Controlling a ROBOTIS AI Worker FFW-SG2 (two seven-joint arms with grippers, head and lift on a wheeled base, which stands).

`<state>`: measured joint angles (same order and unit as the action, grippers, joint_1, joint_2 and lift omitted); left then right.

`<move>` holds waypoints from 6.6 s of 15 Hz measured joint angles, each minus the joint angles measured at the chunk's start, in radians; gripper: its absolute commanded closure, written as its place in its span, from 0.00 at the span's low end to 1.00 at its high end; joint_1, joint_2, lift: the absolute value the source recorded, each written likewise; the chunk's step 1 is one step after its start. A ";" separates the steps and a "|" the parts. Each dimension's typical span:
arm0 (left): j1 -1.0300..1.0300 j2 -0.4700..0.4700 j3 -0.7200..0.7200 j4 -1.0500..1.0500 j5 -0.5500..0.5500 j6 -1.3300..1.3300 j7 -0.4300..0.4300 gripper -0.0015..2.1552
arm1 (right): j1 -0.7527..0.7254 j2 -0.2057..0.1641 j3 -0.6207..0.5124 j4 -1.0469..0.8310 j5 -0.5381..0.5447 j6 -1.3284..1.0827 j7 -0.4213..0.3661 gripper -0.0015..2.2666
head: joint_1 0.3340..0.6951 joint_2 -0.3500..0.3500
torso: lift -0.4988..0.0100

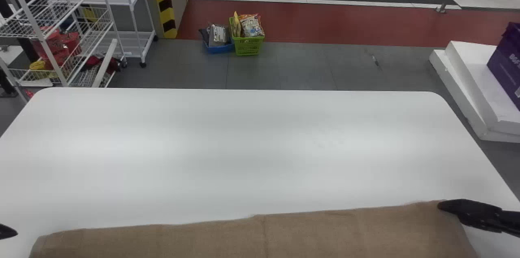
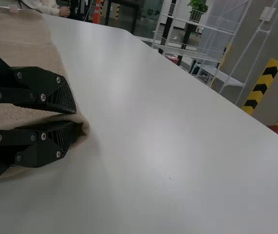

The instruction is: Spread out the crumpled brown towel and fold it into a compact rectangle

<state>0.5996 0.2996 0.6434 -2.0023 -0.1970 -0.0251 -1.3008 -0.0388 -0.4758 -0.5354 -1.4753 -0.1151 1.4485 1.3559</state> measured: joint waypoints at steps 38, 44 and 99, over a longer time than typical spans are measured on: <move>-0.173 -0.062 -0.036 -0.188 0.330 1.244 0.178 0.15 | -0.032 0.003 0.064 0.107 0.032 -0.148 -0.041 0.42 | 1.00 0.35 | 0.73; -0.209 -0.046 -0.075 -0.140 0.236 1.252 0.182 0.29 | -0.032 0.002 0.057 0.119 0.030 -0.166 -0.041 0.42 | 1.00 0.37 | 0.73; -0.072 -0.011 -0.040 -0.166 0.251 1.158 0.082 0.67 | -0.242 -0.029 0.037 0.508 -0.285 -0.026 -0.213 0.42 | 1.00 0.42 | 0.73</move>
<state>0.5272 0.2884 0.6037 -2.1687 0.0542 1.1325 -1.2191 -0.2808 -0.5051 -0.4983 -0.9675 -0.3996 1.4229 1.1434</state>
